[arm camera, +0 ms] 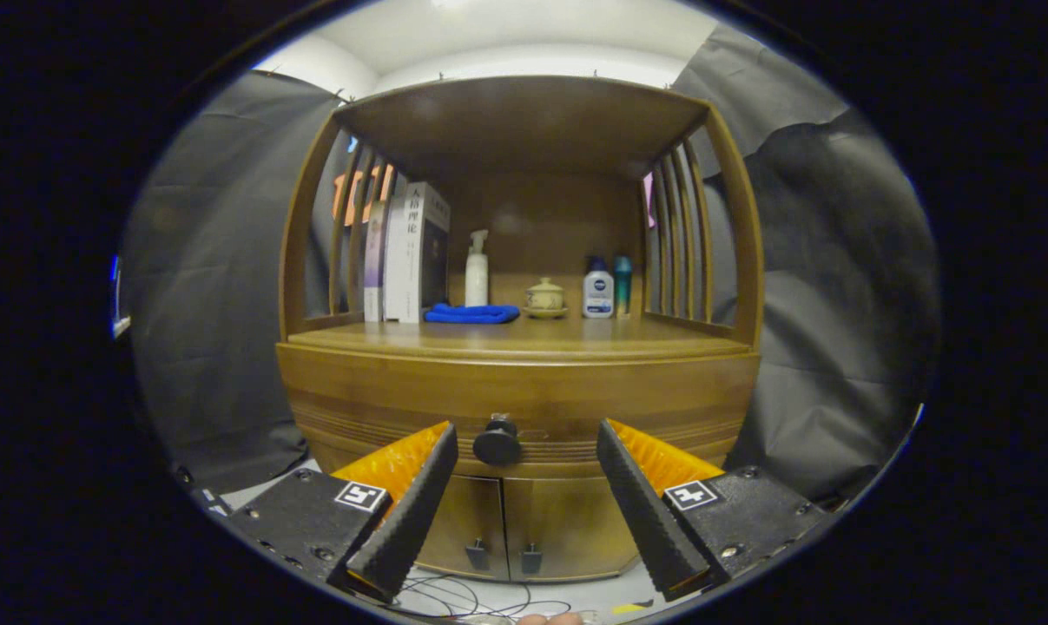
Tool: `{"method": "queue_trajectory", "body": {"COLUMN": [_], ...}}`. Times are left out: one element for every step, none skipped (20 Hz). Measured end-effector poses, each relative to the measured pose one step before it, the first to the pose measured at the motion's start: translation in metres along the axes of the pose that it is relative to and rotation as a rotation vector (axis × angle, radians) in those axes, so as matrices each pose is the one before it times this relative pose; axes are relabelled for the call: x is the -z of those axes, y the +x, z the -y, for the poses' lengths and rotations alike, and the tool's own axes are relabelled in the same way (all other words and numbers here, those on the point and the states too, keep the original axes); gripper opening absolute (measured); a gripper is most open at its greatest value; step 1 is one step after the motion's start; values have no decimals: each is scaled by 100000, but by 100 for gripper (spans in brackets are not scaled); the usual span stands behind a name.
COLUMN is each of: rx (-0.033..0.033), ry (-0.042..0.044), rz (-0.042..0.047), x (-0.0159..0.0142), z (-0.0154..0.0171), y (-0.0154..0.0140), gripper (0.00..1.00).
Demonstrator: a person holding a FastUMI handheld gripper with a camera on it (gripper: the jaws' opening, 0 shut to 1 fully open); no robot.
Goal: Pull open the drawer, take out the items inside it, and place them on the countertop above the cabinet.
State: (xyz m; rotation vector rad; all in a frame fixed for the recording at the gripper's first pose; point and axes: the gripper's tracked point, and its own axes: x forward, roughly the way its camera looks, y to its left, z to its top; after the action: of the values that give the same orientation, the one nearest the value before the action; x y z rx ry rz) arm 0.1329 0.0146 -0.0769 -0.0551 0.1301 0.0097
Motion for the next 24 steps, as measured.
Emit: {"method": "queue_trajectory", "body": {"rx": [-215, 81, -4, -318, 165, -178, 167, -191, 97, 574, -387, -63, -255, 89, -80, -329, 247, -304, -375, 754, 690, 412, 359, -21], "ry": [-1612, -1416, -1092, -581, -293, -382, -67, 295, 541, 322, 432, 346, 146, 234, -136, -414, -393, -513, -190, -618, -1012, -96, 191, 439], "rz": [-992, -421, -556, -123, 167, -579, -997, -604, -300, -1114, -838, -1289, -1323, -549, 0, 164, 498, 216, 115, 455, -13, 108, 149, -173], "x": [392, 341, 214, 255, 9, 203, 158, 151, -30, 288, 201, 260, 270, 229, 46, 30, -46, -52, -95, 192, -164, 54, -35, 63], "z": [-219, -280, -234, -231, -109, -127, -70, -23, -84, 208, -87, -41, -61, -69, -49, -35, 40, -11, -195, 187, -35, -39, -95, 50], "y": [1006, 813, 868, 373, 393, 941, 684, 443, 364, 332, 171, 143, 133, 85, 47, 45, 28, 52, -153, 184, -131, -12, -47, 51], "gripper": [100, 100, 100, 100, 100, 100, 100, 100, 100, 100, 100, 98, 93, 88, 83, 77, 72, 67, 62, 57, 52, 47, 45, 44]}}
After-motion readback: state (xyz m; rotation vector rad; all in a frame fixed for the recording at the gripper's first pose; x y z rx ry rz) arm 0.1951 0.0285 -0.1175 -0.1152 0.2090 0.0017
